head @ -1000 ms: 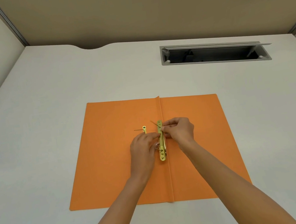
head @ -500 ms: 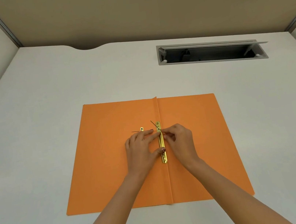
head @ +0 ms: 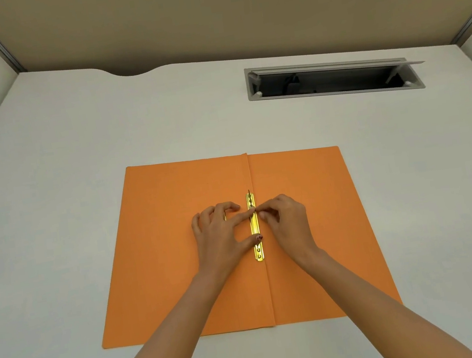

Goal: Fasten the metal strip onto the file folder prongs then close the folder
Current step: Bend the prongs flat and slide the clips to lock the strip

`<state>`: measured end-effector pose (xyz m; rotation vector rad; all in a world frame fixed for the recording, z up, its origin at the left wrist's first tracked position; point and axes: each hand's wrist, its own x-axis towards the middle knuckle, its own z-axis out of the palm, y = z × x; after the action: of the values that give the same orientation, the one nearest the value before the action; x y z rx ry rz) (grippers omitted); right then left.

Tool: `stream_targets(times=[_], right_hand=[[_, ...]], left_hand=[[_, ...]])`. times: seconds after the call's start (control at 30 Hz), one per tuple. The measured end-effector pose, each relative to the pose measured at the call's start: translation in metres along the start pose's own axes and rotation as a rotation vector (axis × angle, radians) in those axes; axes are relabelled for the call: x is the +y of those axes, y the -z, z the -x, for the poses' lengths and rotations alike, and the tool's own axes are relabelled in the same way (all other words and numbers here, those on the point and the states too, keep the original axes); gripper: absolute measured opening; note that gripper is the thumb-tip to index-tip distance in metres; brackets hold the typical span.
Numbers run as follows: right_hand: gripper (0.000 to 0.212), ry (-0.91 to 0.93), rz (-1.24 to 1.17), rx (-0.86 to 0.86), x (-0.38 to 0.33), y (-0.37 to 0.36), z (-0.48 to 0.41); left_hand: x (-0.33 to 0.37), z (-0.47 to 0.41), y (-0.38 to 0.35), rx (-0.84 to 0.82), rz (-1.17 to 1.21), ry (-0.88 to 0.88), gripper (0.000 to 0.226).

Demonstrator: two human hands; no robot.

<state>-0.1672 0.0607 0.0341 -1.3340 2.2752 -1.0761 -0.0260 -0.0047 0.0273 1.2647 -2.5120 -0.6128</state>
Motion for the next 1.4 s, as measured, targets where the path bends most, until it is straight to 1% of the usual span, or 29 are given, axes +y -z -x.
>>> stream_targets(times=[0.07,0.17,0.33,0.5,0.6,0.73,0.87,1.2,1.4], right_hand=[[0.013,-0.041,-0.046,0.014,-0.002,0.000,-0.004],[0.015,-0.070,-0.085,0.016,-0.006,-0.004,-0.010],[0.012,-0.046,-0.111,-0.013,-0.010,-0.006,-0.021],[0.005,0.046,-0.015,-0.054,-0.007,-0.006,-0.030],[0.001,0.042,-0.004,-0.093,0.000,-0.003,-0.033],[0.007,0.078,0.052,-0.133,0.002,0.001,-0.035],[0.007,0.103,0.078,-0.149,0.002,0.001,-0.040],[0.008,0.183,0.206,-0.153,-0.005,-0.004,-0.047],[0.009,0.199,0.234,-0.144,-0.004,-0.005,-0.047]], left_hand=[[-0.001,-0.001,0.000,-0.019,0.003,-0.001,0.055],[-0.001,-0.001,-0.001,-0.016,0.015,-0.003,0.052],[-0.001,0.000,-0.002,-0.004,0.027,0.006,0.049],[-0.001,0.000,-0.003,-0.015,0.033,0.018,0.052],[-0.001,0.001,-0.004,-0.015,0.025,0.011,0.053],[0.000,0.003,-0.005,-0.011,0.029,0.015,0.053],[0.001,0.003,-0.005,-0.001,0.040,0.012,0.053],[0.000,0.003,-0.006,-0.002,0.042,0.012,0.051],[0.001,0.004,-0.006,-0.007,0.037,0.015,0.052]])
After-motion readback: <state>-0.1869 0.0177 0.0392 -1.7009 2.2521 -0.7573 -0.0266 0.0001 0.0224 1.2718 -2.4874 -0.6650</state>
